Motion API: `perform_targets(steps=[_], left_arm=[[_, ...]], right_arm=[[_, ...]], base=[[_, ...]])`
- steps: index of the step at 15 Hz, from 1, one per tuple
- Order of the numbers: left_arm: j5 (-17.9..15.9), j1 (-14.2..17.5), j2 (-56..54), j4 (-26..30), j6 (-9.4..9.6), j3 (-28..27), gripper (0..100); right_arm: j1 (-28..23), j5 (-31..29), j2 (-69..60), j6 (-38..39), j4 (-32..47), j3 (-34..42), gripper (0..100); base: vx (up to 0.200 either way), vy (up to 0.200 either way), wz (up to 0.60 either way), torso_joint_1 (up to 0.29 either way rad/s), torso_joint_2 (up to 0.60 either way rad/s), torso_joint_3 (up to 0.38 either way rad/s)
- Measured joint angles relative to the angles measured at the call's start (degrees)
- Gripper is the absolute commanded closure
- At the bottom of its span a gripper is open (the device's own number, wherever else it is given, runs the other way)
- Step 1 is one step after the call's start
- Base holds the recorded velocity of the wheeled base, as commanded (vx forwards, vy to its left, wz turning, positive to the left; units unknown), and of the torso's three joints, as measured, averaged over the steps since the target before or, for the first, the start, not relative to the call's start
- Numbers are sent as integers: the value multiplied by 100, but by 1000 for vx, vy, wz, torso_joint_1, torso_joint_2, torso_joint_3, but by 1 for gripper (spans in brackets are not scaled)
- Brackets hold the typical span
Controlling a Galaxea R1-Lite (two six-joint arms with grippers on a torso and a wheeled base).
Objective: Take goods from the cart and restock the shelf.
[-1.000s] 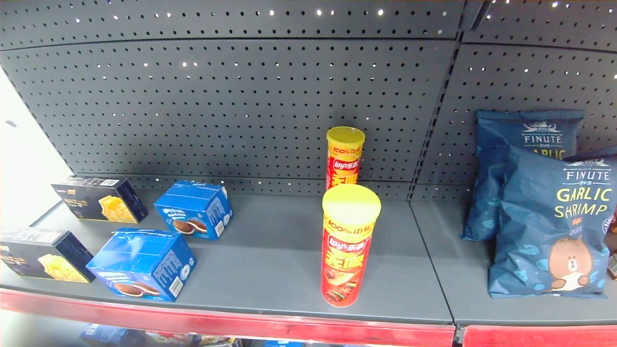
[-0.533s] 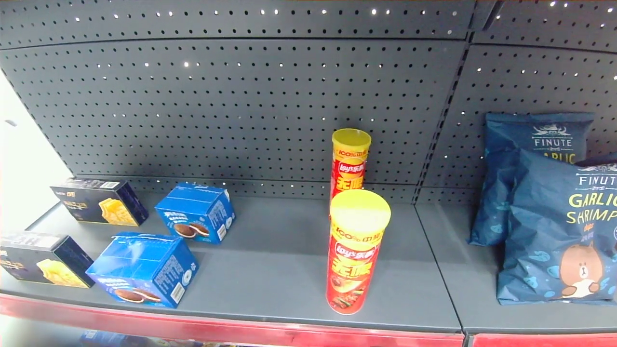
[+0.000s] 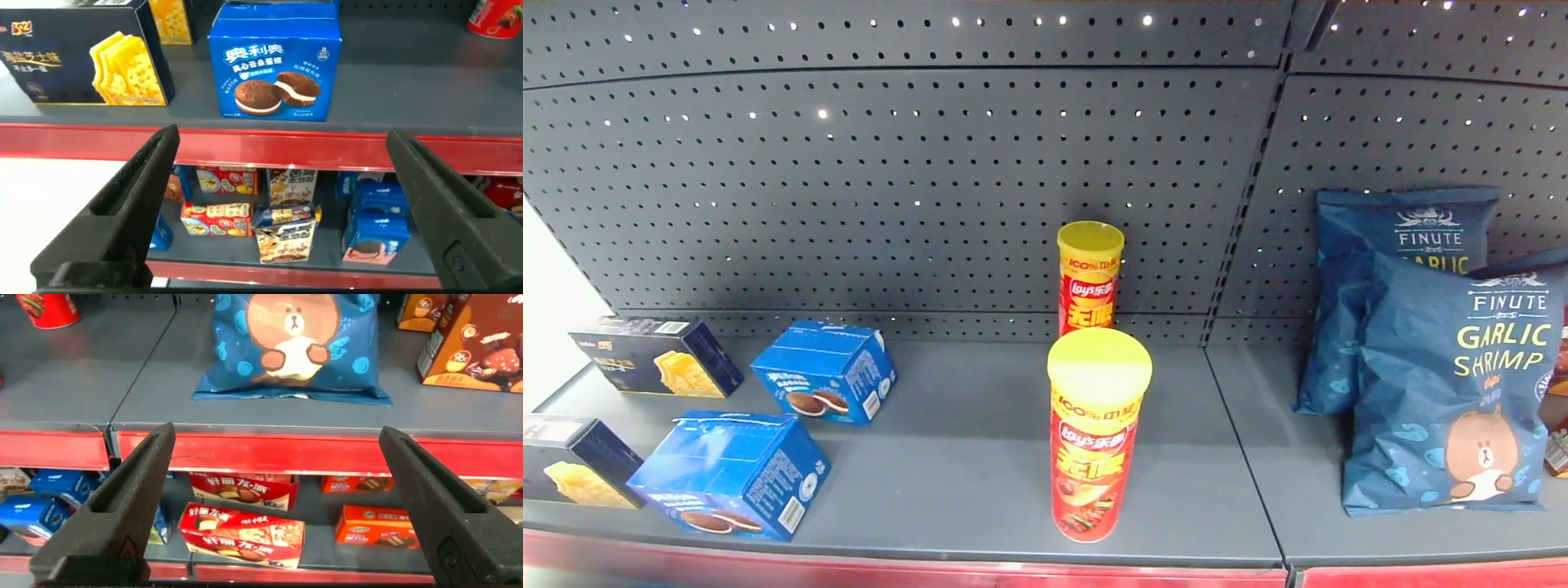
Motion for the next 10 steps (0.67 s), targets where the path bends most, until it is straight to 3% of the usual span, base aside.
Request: perform_targets(steps=[2, 10], left_arm=[[0, 0, 0, 0, 0, 0, 0], [7, 0, 0, 0, -6, 0, 0]], right_arm=[[-4, -2, 0, 2, 0, 0, 0], [-2, 0, 0, 9, 2, 0, 0]], base=[[0, 200, 0, 2, 2, 0], [0, 0, 0, 0, 0, 0]])
